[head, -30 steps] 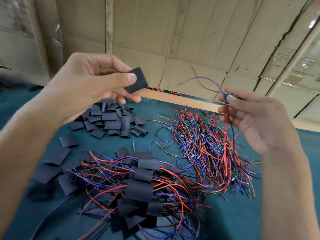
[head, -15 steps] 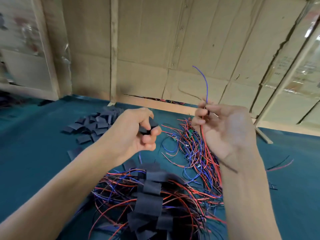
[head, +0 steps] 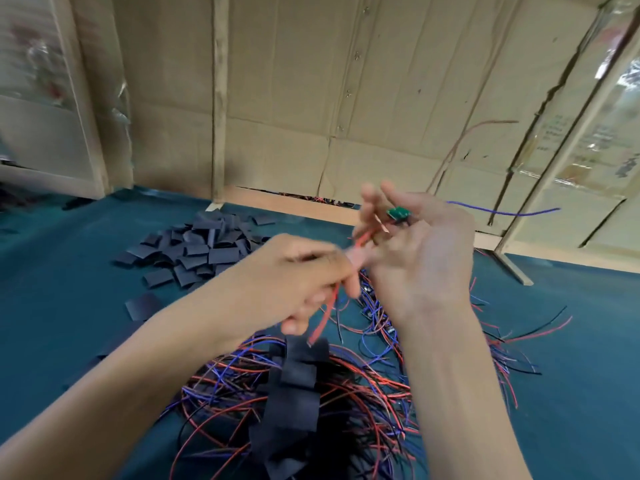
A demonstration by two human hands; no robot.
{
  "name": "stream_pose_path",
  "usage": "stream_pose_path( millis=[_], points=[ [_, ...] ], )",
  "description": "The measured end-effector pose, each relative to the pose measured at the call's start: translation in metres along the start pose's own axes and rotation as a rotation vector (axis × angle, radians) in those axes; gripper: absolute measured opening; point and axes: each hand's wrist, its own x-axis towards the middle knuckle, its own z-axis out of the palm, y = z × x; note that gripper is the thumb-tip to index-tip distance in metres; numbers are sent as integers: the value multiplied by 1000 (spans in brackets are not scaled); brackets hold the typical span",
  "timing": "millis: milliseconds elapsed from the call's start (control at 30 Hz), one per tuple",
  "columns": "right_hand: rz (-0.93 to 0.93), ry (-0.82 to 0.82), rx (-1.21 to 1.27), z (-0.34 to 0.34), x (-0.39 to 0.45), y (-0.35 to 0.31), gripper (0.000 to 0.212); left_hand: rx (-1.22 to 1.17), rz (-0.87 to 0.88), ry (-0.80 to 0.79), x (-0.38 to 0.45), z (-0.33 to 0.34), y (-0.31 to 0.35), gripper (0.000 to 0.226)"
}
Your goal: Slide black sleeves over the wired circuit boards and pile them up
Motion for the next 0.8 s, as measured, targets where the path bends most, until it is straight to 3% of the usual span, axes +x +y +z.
stream_pose_path(
  millis=[33, 100, 200, 367, 433, 500, 567, 667, 733, 800],
  points=[
    [31, -60, -166, -2, 0, -2, 4, -25, 43, 59, 0, -3, 2, 39],
    [130, -190, -476, -6, -1, -4, 17, -7, 101, 136, 1, -9, 4, 41],
    [181, -364, -696, -7, -3, 1, 25, 108, 91, 151, 5, -14, -1, 40],
    [123, -348, -639, -9, 1, 0, 18, 351, 247, 79, 7, -11, -12, 34],
    [68, -295, -547, -11, 4, -6, 23, 232, 156, 51, 10, -14, -16, 37],
    [-31, -258, -484, -13, 4, -14, 21, -14, 53, -20, 14, -17, -16, 25],
    [-108, -253, -457, -17, 2, -25, 19, -38, 81, -70, 12, -21, -16, 37],
    [-194, -267, -418, -22, -5, -40, 18, 267, 286, -27, 2, -28, -12, 68],
    [-248, -261, -406, -23, -9, -47, 17, 424, 426, 35, 1, -27, -8, 65],
    [-302, -253, -416, -23, -12, -54, 17, 370, 501, 90, 0, -21, 1, 63]
  ],
)
